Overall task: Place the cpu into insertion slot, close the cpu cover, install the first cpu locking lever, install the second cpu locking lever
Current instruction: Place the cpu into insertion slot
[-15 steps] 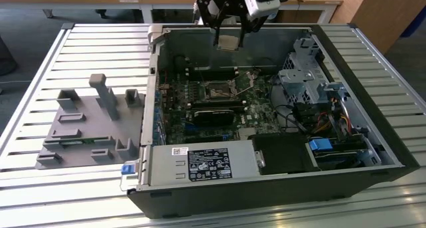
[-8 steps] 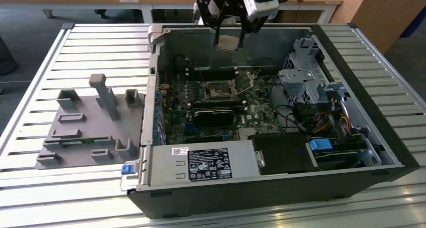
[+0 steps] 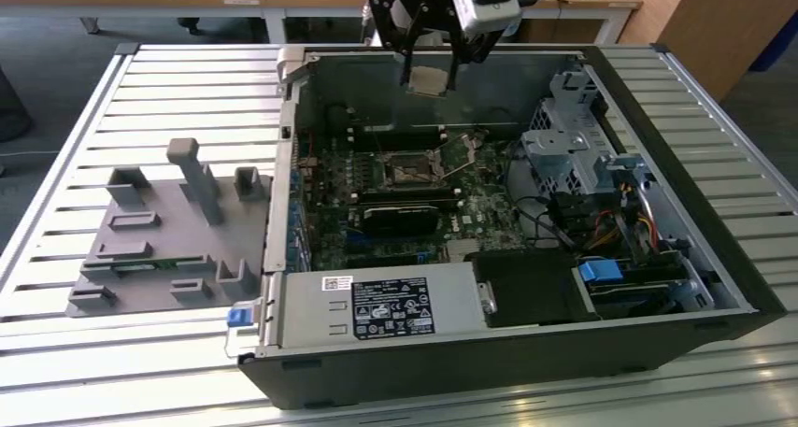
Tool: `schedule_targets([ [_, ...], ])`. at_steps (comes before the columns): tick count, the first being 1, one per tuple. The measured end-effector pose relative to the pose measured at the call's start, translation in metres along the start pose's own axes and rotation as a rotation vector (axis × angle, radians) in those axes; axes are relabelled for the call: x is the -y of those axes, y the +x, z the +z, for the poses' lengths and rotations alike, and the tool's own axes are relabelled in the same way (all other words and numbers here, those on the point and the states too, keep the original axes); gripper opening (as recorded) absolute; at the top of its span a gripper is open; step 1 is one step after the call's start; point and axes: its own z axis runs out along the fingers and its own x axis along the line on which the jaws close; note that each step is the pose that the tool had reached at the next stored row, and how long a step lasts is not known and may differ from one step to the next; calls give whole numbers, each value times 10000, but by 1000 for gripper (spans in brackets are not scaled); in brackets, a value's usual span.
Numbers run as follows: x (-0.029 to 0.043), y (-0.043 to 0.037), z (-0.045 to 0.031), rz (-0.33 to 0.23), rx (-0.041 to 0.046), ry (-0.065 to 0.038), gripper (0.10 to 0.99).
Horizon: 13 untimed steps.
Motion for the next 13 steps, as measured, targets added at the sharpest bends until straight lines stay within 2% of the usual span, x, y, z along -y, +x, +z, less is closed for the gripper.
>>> schedule_targets([
  [13,-2,0,4,515,54,37,541],
])
